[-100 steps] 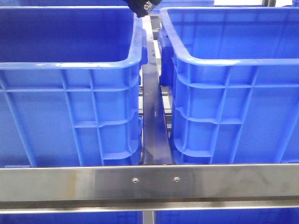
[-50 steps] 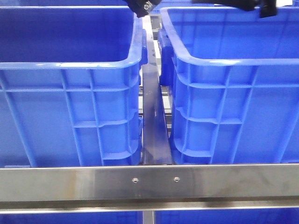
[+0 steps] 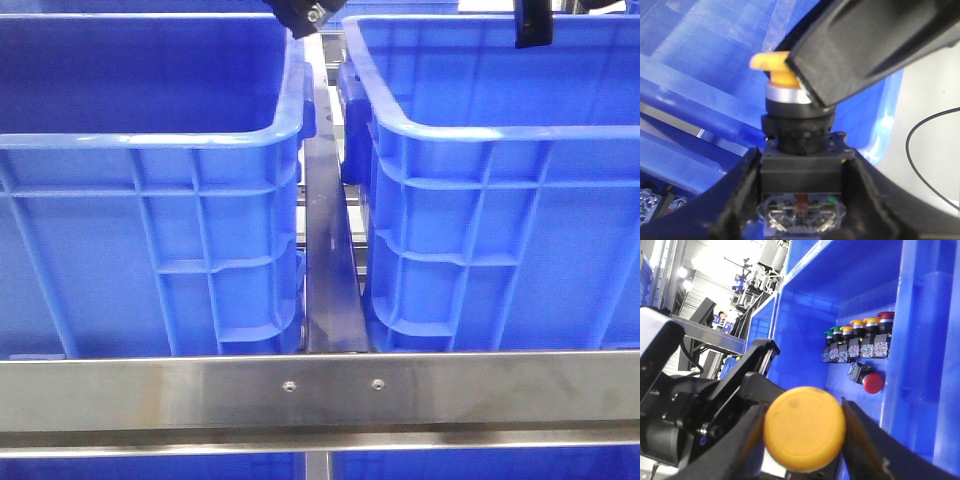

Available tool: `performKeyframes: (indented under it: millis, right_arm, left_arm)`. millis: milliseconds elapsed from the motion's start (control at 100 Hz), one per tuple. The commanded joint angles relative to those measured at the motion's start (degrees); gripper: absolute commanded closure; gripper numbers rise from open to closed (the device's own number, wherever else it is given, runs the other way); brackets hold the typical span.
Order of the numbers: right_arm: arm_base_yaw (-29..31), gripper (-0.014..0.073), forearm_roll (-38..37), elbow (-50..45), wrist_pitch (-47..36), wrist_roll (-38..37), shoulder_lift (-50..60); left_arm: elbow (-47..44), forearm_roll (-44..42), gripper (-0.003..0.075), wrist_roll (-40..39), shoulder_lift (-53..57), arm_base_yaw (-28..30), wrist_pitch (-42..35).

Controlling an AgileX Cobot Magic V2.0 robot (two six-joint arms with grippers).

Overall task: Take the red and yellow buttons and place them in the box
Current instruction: 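Grasp the yellow button with the right gripper and open the left gripper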

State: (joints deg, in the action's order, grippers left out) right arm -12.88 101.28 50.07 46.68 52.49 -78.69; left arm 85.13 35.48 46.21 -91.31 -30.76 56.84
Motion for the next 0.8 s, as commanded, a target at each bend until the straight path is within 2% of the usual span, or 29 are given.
performKeyframes:
  millis: [0, 180, 220, 290, 390, 440, 490, 650, 790]
  right_arm:
    - [0.1, 0.0358, 4.1, 1.9, 3.1, 1.3, 1.3]
    - [0.1, 0.0358, 4.1, 1.9, 3.4, 1.3, 1.3]
    - [0.1, 0.0358, 4.1, 1.9, 3.4, 1.3, 1.3]
    - [0.1, 0.0358, 4.2, 1.9, 3.3, 1.3, 1.3]
    - [0.4, 0.0358, 4.3, 1.9, 3.3, 1.3, 1.3]
    - [1.0, 0.0358, 4.3, 2.0, 3.3, 1.3, 1.3]
    - [2.0, 0.0358, 4.3, 2.2, 3.4, 1.3, 1.3]
    - [7.1, 0.0358, 2.6, 4.7, 3.4, 2.4, 1.3]
    - [12.0, 0.0358, -3.4, 8.1, 2.3, 3.6, 1.3]
  left_arm:
    - [1.7, 2.9, 0.0617, 0.0, 2.6, -0.2, -1.4]
    - [1.7, 2.9, 0.0608, 0.0, 2.6, -0.2, -1.5]
    - [1.7, 2.9, 0.0582, 0.0, 2.6, -0.2, -1.5]
    - [1.7, 2.4, 0.0477, 0.0, 2.6, -0.2, -1.5]
    - [1.7, 1.4, 0.0230, 0.0, 2.6, -0.2, -2.0]
    - [1.7, 1.2, 0.0147, 0.0, 2.6, -0.2, -1.9]
    - [1.7, 1.2, 0.0104, 0.0, 2.6, -0.2, -1.6]
    - [1.7, 1.2, 0.0099, 0.0, 2.6, -0.2, -1.1]
    - [1.7, 1.2, 0.0099, 0.0, 2.6, -0.2, -1.1]
